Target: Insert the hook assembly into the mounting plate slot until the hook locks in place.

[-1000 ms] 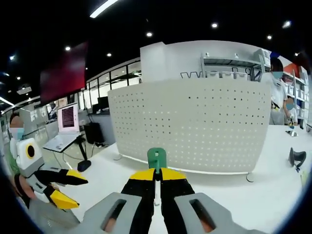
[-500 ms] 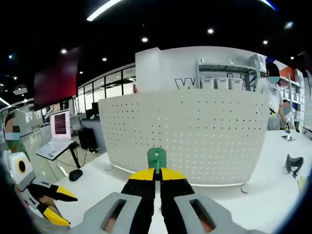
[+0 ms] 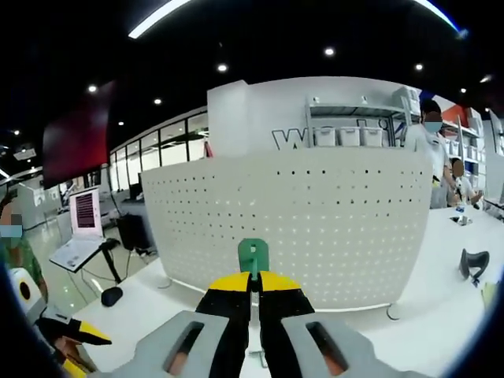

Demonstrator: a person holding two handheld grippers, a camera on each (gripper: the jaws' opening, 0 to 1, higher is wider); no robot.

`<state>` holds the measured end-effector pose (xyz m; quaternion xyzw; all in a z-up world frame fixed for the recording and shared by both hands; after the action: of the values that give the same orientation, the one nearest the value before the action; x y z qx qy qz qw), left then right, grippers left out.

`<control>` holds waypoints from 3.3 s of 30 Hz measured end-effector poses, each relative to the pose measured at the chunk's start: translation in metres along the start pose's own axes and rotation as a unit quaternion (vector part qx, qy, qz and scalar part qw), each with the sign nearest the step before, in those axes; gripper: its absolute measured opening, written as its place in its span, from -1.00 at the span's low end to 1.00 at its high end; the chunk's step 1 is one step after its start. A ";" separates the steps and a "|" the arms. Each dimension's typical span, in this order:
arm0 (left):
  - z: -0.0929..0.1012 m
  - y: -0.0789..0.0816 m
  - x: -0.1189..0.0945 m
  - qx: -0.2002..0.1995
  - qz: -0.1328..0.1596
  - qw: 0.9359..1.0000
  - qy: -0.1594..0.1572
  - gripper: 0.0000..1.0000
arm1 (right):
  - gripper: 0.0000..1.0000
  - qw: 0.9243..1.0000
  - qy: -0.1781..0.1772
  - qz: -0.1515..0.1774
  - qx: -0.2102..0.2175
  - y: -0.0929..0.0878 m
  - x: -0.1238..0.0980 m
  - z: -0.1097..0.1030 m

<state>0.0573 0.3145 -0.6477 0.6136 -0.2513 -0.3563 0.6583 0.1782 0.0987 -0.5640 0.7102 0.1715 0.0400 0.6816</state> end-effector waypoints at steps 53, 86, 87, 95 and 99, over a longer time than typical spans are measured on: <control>-0.015 -0.001 0.008 -0.001 -0.017 1.000 -0.007 0.06 | -0.98 0.997 -0.061 0.037 -0.005 0.055 0.064 0.052; -0.017 -0.009 0.005 -0.019 -0.026 0.999 -0.001 0.08 | -0.98 0.996 -0.088 0.031 -0.005 0.072 0.108 0.093; -0.018 -0.009 0.005 -0.020 -0.026 0.999 0.000 0.08 | -0.98 0.995 -0.090 0.032 -0.009 0.074 0.109 0.094; -0.017 -0.010 0.003 -0.022 -0.027 0.999 0.001 0.07 | -0.98 0.995 -0.092 0.031 0.000 0.077 0.116 0.098; -0.018 -0.010 0.002 -0.022 -0.025 0.999 0.002 0.07 | -0.98 0.995 -0.094 0.027 0.001 0.077 0.120 0.100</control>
<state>0.0710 0.3240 -0.6596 0.6055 -0.2266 -0.3772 0.6631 0.3349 0.0378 -0.5161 0.7162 0.0872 -0.0086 0.6924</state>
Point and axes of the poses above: the point that each gripper's makers call its tool centre point, and the gripper's own axes: x roughly forward along the fingers, z roughly to its right, y roughly out of its top, the point moved 8 cm from there along -x, roughly backward along the fingers
